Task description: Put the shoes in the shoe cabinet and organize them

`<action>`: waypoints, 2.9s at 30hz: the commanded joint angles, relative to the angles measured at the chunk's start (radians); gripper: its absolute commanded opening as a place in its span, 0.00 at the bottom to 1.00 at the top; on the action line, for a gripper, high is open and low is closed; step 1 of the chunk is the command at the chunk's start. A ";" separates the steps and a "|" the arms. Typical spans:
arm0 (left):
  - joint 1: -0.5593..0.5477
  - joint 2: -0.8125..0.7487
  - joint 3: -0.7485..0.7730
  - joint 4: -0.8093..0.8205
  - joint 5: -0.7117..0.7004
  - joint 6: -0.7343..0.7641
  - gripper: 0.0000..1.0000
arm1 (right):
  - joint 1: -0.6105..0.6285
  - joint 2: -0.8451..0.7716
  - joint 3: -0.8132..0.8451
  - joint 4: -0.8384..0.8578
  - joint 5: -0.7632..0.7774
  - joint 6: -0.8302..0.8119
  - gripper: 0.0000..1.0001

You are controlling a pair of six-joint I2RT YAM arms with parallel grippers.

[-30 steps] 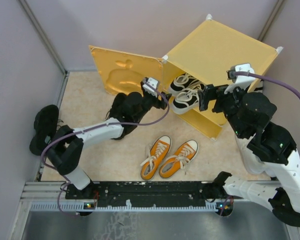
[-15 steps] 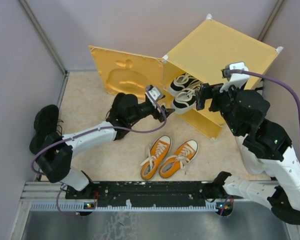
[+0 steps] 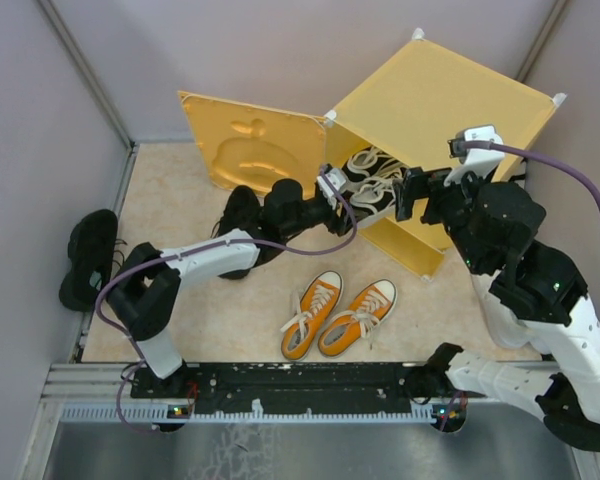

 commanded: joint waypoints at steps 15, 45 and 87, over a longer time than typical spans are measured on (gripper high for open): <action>-0.008 0.085 0.169 -0.009 -0.283 -0.155 0.00 | -0.005 -0.058 -0.020 0.022 0.049 -0.012 0.93; -0.021 0.321 0.328 0.150 -0.670 -0.213 0.05 | -0.005 -0.060 -0.041 0.008 0.076 -0.026 0.95; -0.053 0.122 0.093 0.075 -0.233 -0.193 0.00 | -0.006 -0.081 -0.081 0.032 0.072 -0.009 0.96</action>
